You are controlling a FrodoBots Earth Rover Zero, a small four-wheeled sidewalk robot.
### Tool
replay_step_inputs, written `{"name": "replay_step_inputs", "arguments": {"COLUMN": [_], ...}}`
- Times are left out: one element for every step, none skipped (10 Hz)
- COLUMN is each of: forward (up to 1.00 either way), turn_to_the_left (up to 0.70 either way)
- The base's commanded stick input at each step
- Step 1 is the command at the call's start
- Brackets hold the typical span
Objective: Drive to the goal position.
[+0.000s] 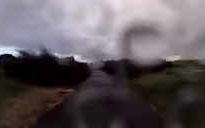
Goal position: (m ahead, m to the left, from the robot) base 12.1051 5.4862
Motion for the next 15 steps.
{"name": "replay_step_inputs", "arguments": {"forward": [0.7, 0.7, 0.7, 0.7, 0.7, 0.7, 0.7, 0.7, 0.7, 0.7, 0.7, 0.7, 0.7, 0.7, 0.7], "turn_to_the_left": [0.0, 0.0, 0.0, 0.0, 0.0, 0.0, 0.0, 0.0, 0.0, 0.0, 0.0, 0.0, 0.0, 0.0, -0.14]}}
